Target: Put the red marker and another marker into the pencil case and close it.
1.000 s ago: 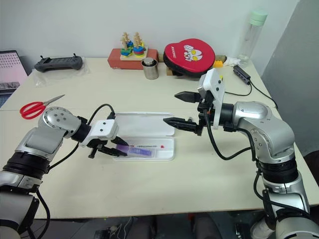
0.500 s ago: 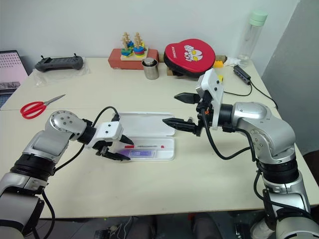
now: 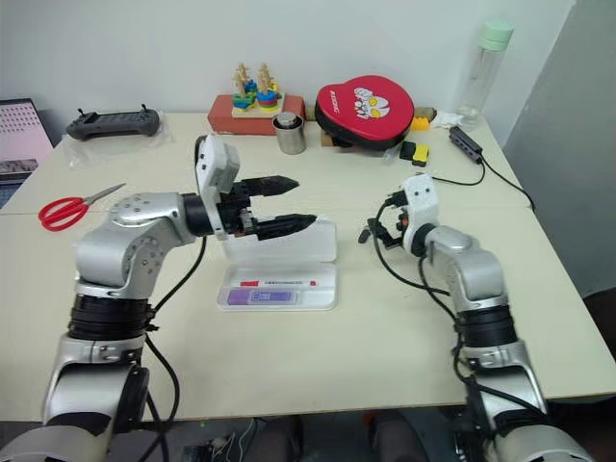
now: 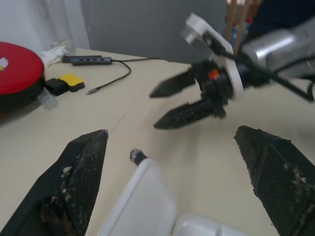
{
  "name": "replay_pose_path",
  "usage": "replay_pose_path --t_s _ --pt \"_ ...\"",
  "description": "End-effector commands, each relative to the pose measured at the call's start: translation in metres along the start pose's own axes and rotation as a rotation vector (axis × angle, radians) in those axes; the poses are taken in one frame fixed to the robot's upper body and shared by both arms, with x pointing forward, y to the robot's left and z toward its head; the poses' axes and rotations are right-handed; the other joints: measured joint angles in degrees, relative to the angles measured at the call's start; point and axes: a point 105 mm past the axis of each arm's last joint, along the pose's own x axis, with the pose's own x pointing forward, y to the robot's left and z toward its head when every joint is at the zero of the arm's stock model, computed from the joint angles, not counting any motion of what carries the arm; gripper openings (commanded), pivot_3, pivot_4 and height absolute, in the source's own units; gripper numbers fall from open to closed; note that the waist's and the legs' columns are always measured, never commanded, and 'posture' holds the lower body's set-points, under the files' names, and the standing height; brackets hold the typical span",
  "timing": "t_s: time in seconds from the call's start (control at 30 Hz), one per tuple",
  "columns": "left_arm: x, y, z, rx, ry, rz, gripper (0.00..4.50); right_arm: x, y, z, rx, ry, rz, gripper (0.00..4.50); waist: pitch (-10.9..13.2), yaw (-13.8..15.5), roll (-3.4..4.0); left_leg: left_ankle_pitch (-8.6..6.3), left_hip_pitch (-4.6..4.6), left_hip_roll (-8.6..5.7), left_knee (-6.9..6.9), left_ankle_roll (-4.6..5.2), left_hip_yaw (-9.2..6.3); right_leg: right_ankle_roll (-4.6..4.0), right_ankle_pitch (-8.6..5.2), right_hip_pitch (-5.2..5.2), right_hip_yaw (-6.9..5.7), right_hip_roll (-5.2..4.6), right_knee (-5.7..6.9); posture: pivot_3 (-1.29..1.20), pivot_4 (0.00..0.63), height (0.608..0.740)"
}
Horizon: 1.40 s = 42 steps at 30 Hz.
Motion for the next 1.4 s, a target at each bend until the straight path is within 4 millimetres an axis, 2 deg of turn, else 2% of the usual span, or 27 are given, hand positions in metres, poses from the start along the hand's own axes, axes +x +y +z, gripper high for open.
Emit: replay_pose_path --t_s 0.03,0.23,0.33,0.43,0.57,0.8,0.97,1.03,1.07,1.17,1.27,1.33,1.4 --pt "0.008 0.001 0.016 0.075 -0.039 0.051 4.44 0.013 0.009 0.013 0.029 -0.054 -0.044 4.50 0.0 0.0 0.00 0.00 0.00 0.00 0.00 0.00 0.01 0.00 0.00 0.00 0.00 0.00 0.00 0.00 0.150 0.740" --pt "0.017 0.007 0.011 0.092 -0.015 0.092 4.44 0.034 0.017 -0.012 0.069 0.021 -0.095 4.50 0.0 0.1 0.00 0.00 0.02 -0.01 0.00 0.00 0.00 0.02 0.02 0.02 0.00 -0.01 -0.01 0.00 0.150 0.740" --pt "0.021 0.011 0.012 0.098 -0.023 0.120 4.44 0.037 0.007 -0.033 -0.007 0.108 -0.169 4.50 0.0 0.2 0.00 0.00 0.00 -0.03 0.00 0.00 0.00 0.02 0.02 0.02 0.00 -0.02 -0.02 0.00 0.150 0.740" --pt "0.024 0.014 0.014 0.099 -0.041 0.139 4.44 0.038 -0.001 -0.039 -0.019 0.118 -0.213 4.50 0.0 0.5 -0.01 0.00 0.01 -0.04 0.01 0.00 -0.01 0.04 0.03 0.05 -0.03 -0.03 -0.03 0.00 0.150 0.740" --pt "0.028 0.013 0.016 0.100 -0.055 0.136 4.50 0.037 -0.009 -0.034 -0.013 0.090 -0.248 3.76 0.0 0.6 -0.01 0.00 0.03 -0.05 0.02 -0.01 -0.01 0.08 0.05 0.08 -0.01 -0.04 -0.02 0.00 0.150 0.740" --pt "0.032 0.016 0.020 0.109 -0.068 0.142 4.50 0.034 -0.012 -0.027 -0.007 0.070 -0.257 1.96 0.0 0.6 -0.01 0.01 0.03 -0.05 0.03 -0.01 -0.01 0.10 0.07 0.08 0.00 -0.03 -0.03 0.00 0.150 0.740" --pt "0.034 0.018 0.021 0.113 -0.080 0.144 4.50 0.033 -0.014 -0.028 0.004 0.066 -0.264 0.86 0.0 0.6 -0.01 0.00 0.03 -0.05 0.03 -0.01 0.00 0.10 0.07 0.08 0.00 -0.03 -0.05 0.00 0.150 0.740" --pt "0.035 0.018 0.022 0.112 -0.087 0.142 4.50 0.032 -0.017 -0.025 0.004 0.050 -0.270 0.39 0.0 0.6 -0.01 0.00 0.02 -0.05 0.03 -0.01 0.00 0.10 0.07 0.08 0.00 -0.03 -0.05 0.00 0.150 0.740" --pt "0.036 0.019 0.022 0.112 -0.090 0.142 4.50 0.032 -0.018 -0.023 0.008 0.037 -0.265 0.29 0.0 0.7 -0.01 0.01 0.02 -0.05 0.03 -0.01 0.00 0.10 0.07 0.08 0.00 -0.03 -0.05 0.00 0.150 0.740" --pt "0.036 0.019 0.022 0.111 -0.096 0.141 4.50 0.030 -0.016 -0.007 0.010 -0.031 -0.221 0.29 0.0 0.7 -0.01 0.01 0.01 -0.05 0.03 -0.01 0.00 0.10 0.07 0.07 0.00 -0.03 -0.05 0.00 0.150 0.740" --pt "0.029 0.017 0.023 0.111 -0.103 0.120 4.50 0.023 -0.007 0.017 -0.079 -0.125 -0.127 0.29 0.0 0.7 -0.01 0.00 -0.02 -0.06 0.02 -0.01 0.01 0.10 0.07 0.03 0.01 -0.03 -0.06 0.00 0.150 0.740" --pt "0.011 0.010 0.021 0.113 -0.096 0.062 4.50 0.009 0.003 0.038 -0.131 -0.183 0.014 0.29 0.0 0.3 0.01 0.00 -0.02 -0.05 0.00 -0.01 0.01 0.10 0.06 0.02 0.01 -0.03 -0.07 0.00 0.150 0.740" --pt "-0.010 0.003 0.015 0.115 -0.055 0.010 4.50 -0.011 0.018 0.049 -0.203 -0.209 0.193 0.29 0.0 -0.2 0.02 0.00 -0.04 -0.05 -0.08 -0.01 0.04 0.10 0.06 -0.04 0.06 -0.03 -0.08 0.00 0.150 0.740"
